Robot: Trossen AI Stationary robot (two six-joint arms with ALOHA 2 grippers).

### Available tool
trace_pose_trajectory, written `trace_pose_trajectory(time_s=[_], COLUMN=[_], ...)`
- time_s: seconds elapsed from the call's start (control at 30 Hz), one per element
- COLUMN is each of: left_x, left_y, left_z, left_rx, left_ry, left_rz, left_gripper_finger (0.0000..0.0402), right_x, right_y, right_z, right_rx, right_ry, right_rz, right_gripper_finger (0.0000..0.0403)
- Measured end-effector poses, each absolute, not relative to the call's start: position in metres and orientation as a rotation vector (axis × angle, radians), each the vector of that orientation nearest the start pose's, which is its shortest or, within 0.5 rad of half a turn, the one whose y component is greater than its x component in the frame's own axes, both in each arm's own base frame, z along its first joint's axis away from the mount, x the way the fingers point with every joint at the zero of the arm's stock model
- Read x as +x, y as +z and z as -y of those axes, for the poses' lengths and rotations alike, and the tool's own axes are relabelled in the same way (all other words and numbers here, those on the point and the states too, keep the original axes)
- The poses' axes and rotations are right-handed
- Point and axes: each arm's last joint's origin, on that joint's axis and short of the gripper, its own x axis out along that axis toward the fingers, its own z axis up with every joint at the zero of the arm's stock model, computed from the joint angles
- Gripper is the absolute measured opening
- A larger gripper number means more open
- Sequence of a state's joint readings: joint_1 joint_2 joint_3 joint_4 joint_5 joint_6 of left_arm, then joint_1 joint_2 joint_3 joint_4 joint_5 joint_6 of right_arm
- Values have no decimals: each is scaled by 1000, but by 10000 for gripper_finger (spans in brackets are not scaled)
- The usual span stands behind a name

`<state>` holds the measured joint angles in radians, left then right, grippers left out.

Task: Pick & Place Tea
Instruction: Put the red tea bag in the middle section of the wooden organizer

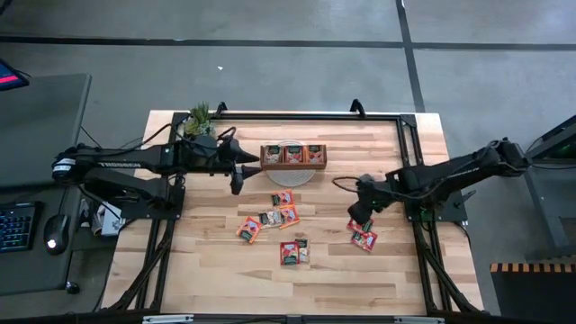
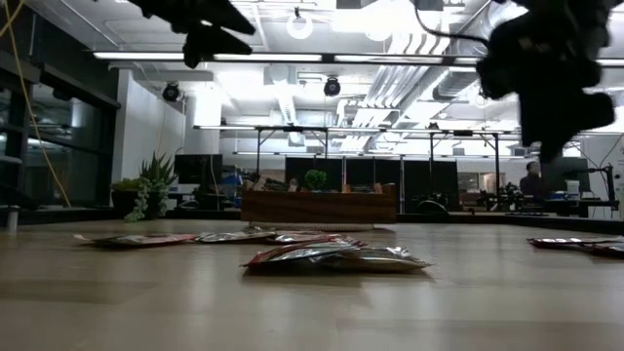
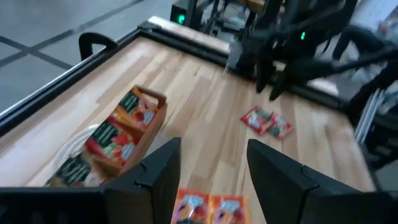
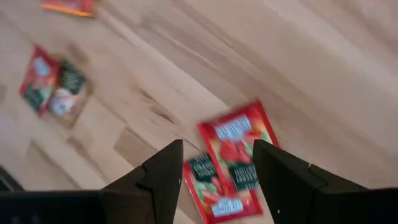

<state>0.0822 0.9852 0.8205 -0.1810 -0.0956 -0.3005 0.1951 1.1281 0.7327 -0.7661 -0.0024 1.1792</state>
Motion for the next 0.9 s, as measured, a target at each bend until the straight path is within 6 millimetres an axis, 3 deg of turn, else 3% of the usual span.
trace_pose_trajectory(time_s=[0.4, 0.9], left_x=[222, 222], left_y=[303, 303], left_z=[-23, -23], left_rx=[-309, -170], left_ry=[268, 242], left_rz=[-339, -360], left_gripper_finger=[182, 182], right_x=[152, 143], right_y=[189, 186], right_z=[-51, -69], right_rx=[1134, 1361], right_ry=[-747, -883], right_rz=[-1018, -1046], right_gripper_finger=[191, 191])
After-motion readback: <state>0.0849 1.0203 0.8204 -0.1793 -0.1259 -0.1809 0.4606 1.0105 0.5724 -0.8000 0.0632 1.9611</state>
